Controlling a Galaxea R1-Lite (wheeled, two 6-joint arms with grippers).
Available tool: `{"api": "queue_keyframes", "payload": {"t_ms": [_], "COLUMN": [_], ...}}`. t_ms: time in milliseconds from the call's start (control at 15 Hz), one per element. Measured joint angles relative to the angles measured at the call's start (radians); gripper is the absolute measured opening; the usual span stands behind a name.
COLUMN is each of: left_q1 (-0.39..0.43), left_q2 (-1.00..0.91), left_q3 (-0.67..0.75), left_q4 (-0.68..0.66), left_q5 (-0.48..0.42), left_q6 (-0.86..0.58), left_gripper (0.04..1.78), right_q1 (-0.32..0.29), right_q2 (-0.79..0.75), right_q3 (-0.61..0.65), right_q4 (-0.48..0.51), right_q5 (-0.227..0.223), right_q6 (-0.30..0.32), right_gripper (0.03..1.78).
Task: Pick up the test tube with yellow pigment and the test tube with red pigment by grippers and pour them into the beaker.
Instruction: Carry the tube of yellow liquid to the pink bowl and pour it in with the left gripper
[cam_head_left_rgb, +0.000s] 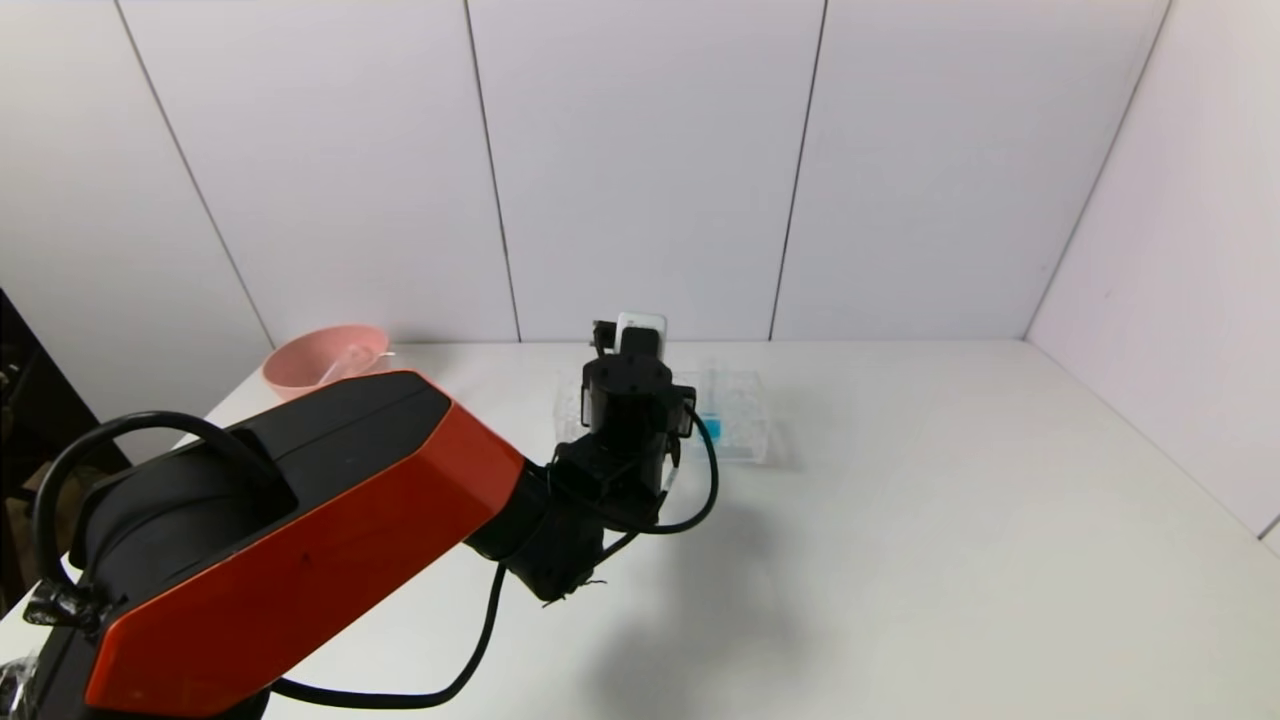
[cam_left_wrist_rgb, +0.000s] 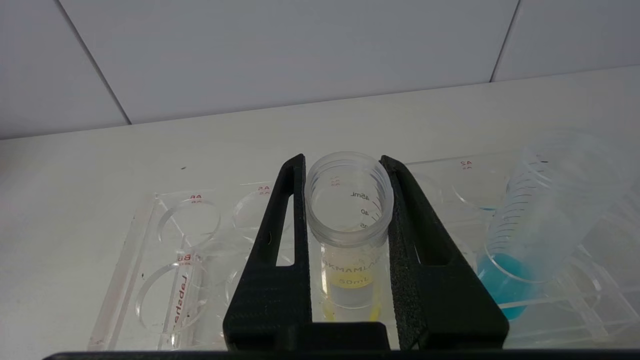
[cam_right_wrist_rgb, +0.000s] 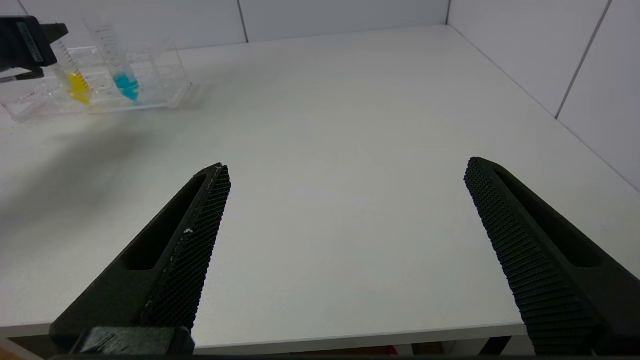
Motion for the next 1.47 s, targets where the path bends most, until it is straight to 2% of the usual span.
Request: {"api": "queue_keyframes", "payload": {"t_ms": [667,1000,1133,1267,1467], "left_q1": [-0.011,0.000,0.038,0.099,0.271], "left_q2": [-0.177,-0.292,-0.391,-0.512,-0.708], "left_q3": [-0.010,0.065,0.140,0.226,0.327], "left_q4": [0.063,0.102,0.164,0.252,0.444], "left_q5": [-0.001,-0.034,-0.115,-0.240,-0.494], "left_q6": [0.080,0.076,0.070,0.068,0.067], "left_gripper": [0.45,0.45,0.45,0.45,0.45], "right_q1": [0.000,0.000,0.000,0.000,0.000], "right_q2": [0.000,0.000,0.000,0.000,0.000], "right_q3": [0.000,0.000,0.000,0.000,0.000], "right_q4": [0.000,0.000,0.000,0.000,0.000], "right_q5": [0.000,0.000,0.000,0.000,0.000], "right_q6": [0.000,0.000,0.000,0.000,0.000], "right_gripper": [1.71,1.71,1.71,1.71,1.71]}}
